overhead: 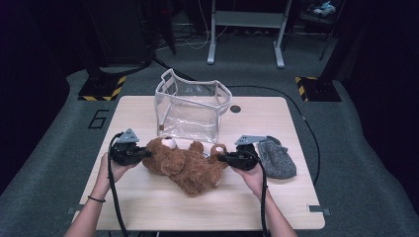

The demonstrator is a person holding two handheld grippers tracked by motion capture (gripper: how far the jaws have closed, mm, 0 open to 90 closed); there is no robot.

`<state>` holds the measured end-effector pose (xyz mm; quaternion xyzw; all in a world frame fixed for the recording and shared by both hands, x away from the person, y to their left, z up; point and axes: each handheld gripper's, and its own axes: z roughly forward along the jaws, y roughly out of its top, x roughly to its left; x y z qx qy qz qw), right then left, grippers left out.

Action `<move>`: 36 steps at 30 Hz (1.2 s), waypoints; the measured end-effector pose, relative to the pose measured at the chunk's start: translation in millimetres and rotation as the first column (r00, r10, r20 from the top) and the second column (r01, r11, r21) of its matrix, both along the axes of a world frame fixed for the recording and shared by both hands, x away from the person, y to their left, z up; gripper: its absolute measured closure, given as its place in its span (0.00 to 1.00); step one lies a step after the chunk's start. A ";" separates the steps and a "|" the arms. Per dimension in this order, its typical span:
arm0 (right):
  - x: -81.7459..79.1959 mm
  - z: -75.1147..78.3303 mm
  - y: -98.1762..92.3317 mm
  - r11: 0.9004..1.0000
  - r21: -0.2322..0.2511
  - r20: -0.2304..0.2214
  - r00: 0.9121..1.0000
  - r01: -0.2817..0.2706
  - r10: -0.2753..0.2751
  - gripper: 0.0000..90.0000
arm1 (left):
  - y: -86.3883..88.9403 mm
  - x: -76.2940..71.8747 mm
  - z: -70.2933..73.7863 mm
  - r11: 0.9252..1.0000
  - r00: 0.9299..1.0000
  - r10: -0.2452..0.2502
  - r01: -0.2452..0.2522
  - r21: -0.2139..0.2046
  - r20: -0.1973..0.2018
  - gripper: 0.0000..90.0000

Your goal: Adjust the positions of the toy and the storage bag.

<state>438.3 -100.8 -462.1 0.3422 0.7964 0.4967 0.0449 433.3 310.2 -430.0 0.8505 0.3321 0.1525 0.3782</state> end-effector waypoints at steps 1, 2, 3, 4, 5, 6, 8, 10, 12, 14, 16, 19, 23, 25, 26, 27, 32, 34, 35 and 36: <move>-2.9 1.5 0.8 1.000 0.000 0.006 1.000 -0.002 0.002 0.92 | 0.8 1.4 1.4 1.000 1.000 -0.010 0.010 0.007 0.008 0.89; -7.1 3.4 2.2 1.000 0.007 0.019 1.000 0.003 -0.004 0.92 | 0.8 2.1 2.0 1.000 1.000 -0.010 0.010 0.014 0.006 0.89; -9.1 4.4 2.8 1.000 0.010 0.028 1.000 0.004 -0.004 0.92 | 0.8 3.6 2.4 1.000 1.000 -0.016 0.016 0.021 0.008 0.89; -13.6 6.4 3.8 1.000 0.014 0.035 0.999 0.010 -0.010 0.93 | 0.8 5.1 2.0 1.000 1.000 -0.019 0.019 0.019 0.012 0.89; -17.0 8.1 4.9 1.000 0.014 0.046 0.999 0.008 -0.009 0.93 | 1.2 6.3 2.6 0.999 1.000 -0.022 0.021 0.024 0.012 0.89; -19.8 9.5 5.9 1.000 0.013 0.051 0.999 0.008 -0.008 0.93 | 1.3 8.3 2.5 0.999 1.000 -0.030 0.029 0.028 0.010 0.90; -27.0 13.1 9.4 1.000 0.006 0.069 0.998 0.007 -0.007 0.93 | 0.9 11.6 1.9 0.999 1.000 -0.030 0.029 0.034 0.009 0.90; -31.5 14.7 12.7 1.000 0.001 0.077 0.997 0.005 -0.005 0.93 | 0.1 15.8 -0.2 0.999 1.000 -0.031 0.030 0.039 0.007 0.90; -36.8 15.4 17.5 1.000 -0.017 0.081 0.997 0.002 0.000 0.93 | -0.8 20.2 -2.9 0.997 0.999 -0.040 0.040 0.060 -0.009 0.90; -43.8 15.4 24.1 0.999 -0.043 0.084 0.996 -0.004 0.008 0.93 | -1.9 24.4 -7.0 0.996 0.999 -0.043 0.045 0.076 -0.026 0.90; -48.4 14.2 29.9 0.998 -0.063 0.090 0.996 -0.014 0.020 0.93 | -2.0 27.8 -10.1 0.997 0.999 -0.041 0.042 0.071 -0.023 0.90; -53.9 13.2 35.1 0.997 -0.070 0.080 0.996 -0.033 0.038 0.93 | -1.6 31.3 -11.5 0.998 0.999 -0.035 0.036 0.058 -0.019 0.90; -62.0 7.1 46.9 0.993 -0.078 0.068 0.993 -0.088 0.093 0.93 | 2.0 36.4 -15.2 0.998 0.999 -0.042 0.043 0.037 -0.034 0.90; -64.1 2.9 53.6 0.990 -0.091 0.054 0.992 -0.108 0.113 0.93 | 4.0 38.4 -15.3 0.998 0.998 -0.046 0.048 0.042 -0.045 0.90; -65.1 0.8 56.5 0.990 -0.088 0.042 0.993 -0.107 0.111 0.93 | 4.5 39.0 -15.3 0.998 0.998 -0.047 0.049 0.045 -0.045 0.90; -65.0 -0.8 58.5 0.989 -0.097 0.038 0.993 -0.112 0.116 0.93 | 4.1 39.3 -16.5 0.998 0.999 -0.038 0.040 0.039 -0.035 0.90; -63.1 -10.2 65.0 0.987 -0.094 0.002 0.991 -0.132 0.133 0.92 | 6.3 40.8 -18.8 0.998 0.998 -0.049 0.051 0.033 -0.043 0.89; -58.5 -13.2 61.4 0.984 -0.110 -0.021 0.991 -0.137 0.136 0.87 | 6.4 39.7 -20.5 0.998 0.999 -0.048 0.049 0.025 -0.022 0.89; -56.5 -14.0 58.8 0.986 -0.106 -0.044 0.991 -0.131 0.127 0.82 | 7.2 39.8 -20.6 0.998 0.998 -0.054 0.054 0.024 -0.026 0.88; -53.4 -14.3 57.0 0.982 -0.125 -0.055 0.989 -0.142 0.136 0.78 | 7.6 38.9 -21.4 0.999 0.998 -0.050 0.050 0.012 -0.026 0.88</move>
